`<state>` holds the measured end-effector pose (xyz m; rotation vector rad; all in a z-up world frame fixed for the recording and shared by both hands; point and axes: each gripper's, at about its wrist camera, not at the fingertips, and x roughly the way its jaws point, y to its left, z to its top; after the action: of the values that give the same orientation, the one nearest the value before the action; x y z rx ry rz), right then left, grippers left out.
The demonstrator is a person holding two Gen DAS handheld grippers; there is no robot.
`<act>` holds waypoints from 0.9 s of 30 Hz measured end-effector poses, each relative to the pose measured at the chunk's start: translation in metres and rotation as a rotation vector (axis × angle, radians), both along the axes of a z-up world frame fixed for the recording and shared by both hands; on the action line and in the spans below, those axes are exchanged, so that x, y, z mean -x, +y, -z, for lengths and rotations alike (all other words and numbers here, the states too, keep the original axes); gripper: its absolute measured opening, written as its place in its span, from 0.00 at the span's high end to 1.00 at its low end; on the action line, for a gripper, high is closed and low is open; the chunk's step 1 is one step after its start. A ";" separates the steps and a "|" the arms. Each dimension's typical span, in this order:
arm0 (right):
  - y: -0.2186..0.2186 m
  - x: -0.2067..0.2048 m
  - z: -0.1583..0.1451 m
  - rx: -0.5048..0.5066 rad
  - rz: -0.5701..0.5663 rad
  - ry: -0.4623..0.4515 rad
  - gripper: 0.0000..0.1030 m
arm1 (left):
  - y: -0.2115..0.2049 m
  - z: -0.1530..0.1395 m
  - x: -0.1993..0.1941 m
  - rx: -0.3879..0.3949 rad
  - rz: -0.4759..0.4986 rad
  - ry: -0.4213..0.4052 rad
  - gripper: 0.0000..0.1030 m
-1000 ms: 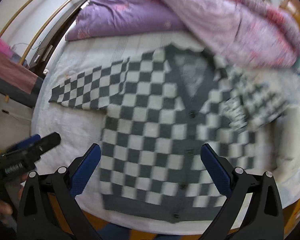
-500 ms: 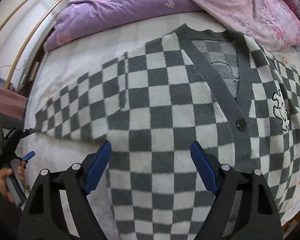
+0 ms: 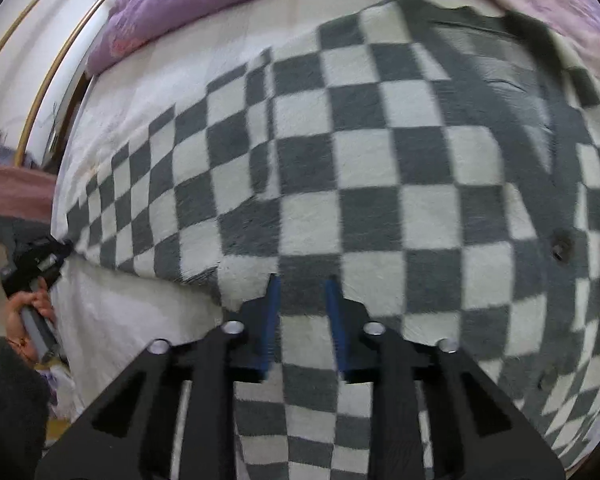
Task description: Fold large clothes
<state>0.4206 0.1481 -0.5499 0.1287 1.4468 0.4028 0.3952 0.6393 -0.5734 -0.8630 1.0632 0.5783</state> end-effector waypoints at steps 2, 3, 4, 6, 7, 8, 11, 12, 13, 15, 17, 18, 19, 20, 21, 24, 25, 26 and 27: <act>0.012 -0.008 0.009 -0.020 -0.017 0.020 0.96 | 0.004 -0.017 0.003 -0.020 0.015 -0.034 0.91; 0.017 -0.011 0.011 -0.029 -0.020 0.024 0.98 | 0.005 -0.028 0.005 -0.047 0.022 -0.044 0.91; 0.023 -0.013 0.013 -0.044 -0.028 0.023 0.98 | 0.005 -0.036 0.008 -0.059 0.032 -0.054 0.91; 0.037 -0.016 0.018 -0.094 -0.044 0.032 0.98 | 0.005 -0.050 0.012 -0.082 0.043 -0.071 0.91; 0.043 -0.016 0.022 -0.114 -0.050 0.045 0.98 | 0.004 -0.053 0.014 -0.095 0.049 -0.066 0.91; 0.050 -0.016 0.031 -0.126 -0.058 0.066 0.98 | 0.004 -0.055 0.017 -0.101 0.054 -0.060 0.91; 0.060 -0.016 0.067 -0.046 -0.061 0.142 1.00 | -0.006 -0.060 0.011 -0.128 0.079 -0.024 0.91; 0.058 -0.018 0.073 -0.054 -0.047 0.149 1.00 | -0.014 -0.067 0.007 -0.155 0.097 -0.019 0.91; 0.056 -0.020 0.077 -0.066 -0.036 0.160 1.00 | -0.024 -0.075 0.003 -0.185 0.123 -0.019 0.91; 0.053 -0.024 0.074 -0.087 -0.038 0.185 1.00 | -0.048 -0.100 -0.005 -0.266 0.179 -0.036 0.91; 0.044 -0.025 0.062 -0.132 -0.066 0.157 0.99 | -0.071 -0.127 -0.011 -0.308 0.215 -0.078 0.92; 0.037 -0.024 0.057 -0.144 -0.069 0.147 0.98 | -0.089 -0.146 -0.016 -0.327 0.237 -0.116 0.92; 0.026 -0.023 0.050 -0.162 -0.061 0.136 0.98 | -0.107 -0.162 -0.020 -0.348 0.261 -0.152 0.92; 0.011 -0.022 0.043 -0.188 -0.044 0.129 0.98 | -0.123 -0.174 -0.023 -0.362 0.281 -0.184 0.92; -0.002 -0.022 0.039 -0.199 -0.031 0.124 0.98 | -0.147 -0.191 -0.030 -0.376 0.316 -0.240 0.92; -0.065 -0.017 0.027 -0.194 0.017 0.099 0.98 | -0.215 -0.221 -0.053 -0.373 0.404 -0.316 0.92; -0.081 -0.015 0.024 -0.183 0.025 0.086 0.98 | -0.240 -0.227 -0.062 -0.367 0.434 -0.337 0.92; -0.103 -0.013 0.019 -0.173 0.033 0.067 0.98 | -0.260 -0.231 -0.069 -0.361 0.457 -0.352 0.92; -0.128 -0.014 0.011 -0.164 0.050 0.049 0.97 | -0.292 -0.235 -0.080 -0.354 0.499 -0.364 0.92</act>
<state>0.4342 0.0204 -0.5613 0.3075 1.4552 0.4799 0.4754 0.3474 -0.3388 -0.3495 0.7694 0.1669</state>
